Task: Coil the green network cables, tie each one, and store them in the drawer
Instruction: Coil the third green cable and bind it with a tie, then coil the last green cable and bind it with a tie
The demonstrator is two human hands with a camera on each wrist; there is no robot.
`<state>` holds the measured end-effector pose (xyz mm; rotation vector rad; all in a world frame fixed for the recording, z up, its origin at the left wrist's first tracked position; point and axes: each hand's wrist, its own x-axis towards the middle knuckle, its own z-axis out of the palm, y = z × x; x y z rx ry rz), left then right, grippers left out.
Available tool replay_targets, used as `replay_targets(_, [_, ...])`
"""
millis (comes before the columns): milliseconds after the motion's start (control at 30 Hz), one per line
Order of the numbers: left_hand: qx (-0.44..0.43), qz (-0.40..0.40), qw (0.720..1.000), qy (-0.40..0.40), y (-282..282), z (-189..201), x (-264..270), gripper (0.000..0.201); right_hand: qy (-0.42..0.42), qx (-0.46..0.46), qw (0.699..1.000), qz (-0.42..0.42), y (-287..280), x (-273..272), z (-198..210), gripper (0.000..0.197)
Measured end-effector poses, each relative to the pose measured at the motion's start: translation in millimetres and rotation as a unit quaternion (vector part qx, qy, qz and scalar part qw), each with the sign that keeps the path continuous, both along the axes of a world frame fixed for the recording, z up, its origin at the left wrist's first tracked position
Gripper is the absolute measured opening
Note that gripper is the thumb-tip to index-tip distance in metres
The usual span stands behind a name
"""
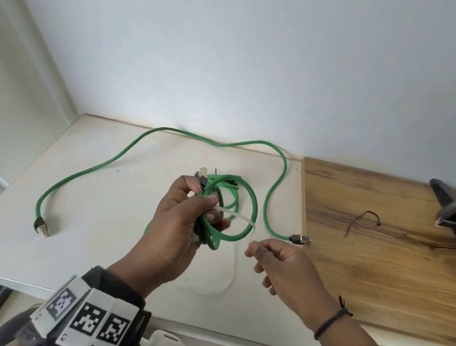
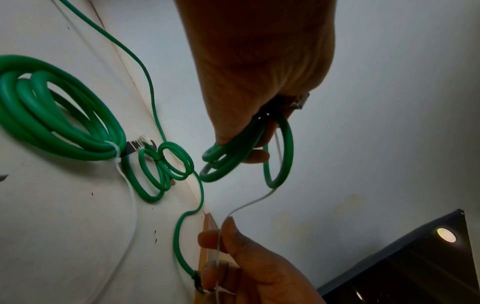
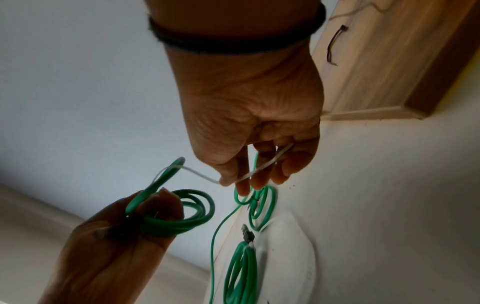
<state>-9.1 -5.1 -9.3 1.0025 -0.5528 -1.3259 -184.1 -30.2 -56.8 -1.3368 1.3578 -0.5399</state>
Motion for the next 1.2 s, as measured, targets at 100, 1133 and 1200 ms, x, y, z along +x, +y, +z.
replay_targets(100, [0.033, 0.063, 0.995, -0.075, -4.5, -3.0, 12.5, 0.022, -0.068, -0.016, 0.994, -0.086, -1.2, 2.9, 5.1, 0.011])
replay_targets(1133, [0.264, -0.012, 0.806, -0.53, -49.7, -56.5, 133.9, 0.038, -0.082, -0.017, 0.991, -0.104, -1.2, 10.5, -6.8, 0.021])
replay_targets(1200, [0.318, -0.067, 0.698, -0.638, -46.8, -59.9, 132.9, 0.051, -0.073, -0.009, 0.993, -0.095, 1.2, 12.1, -6.5, 0.022])
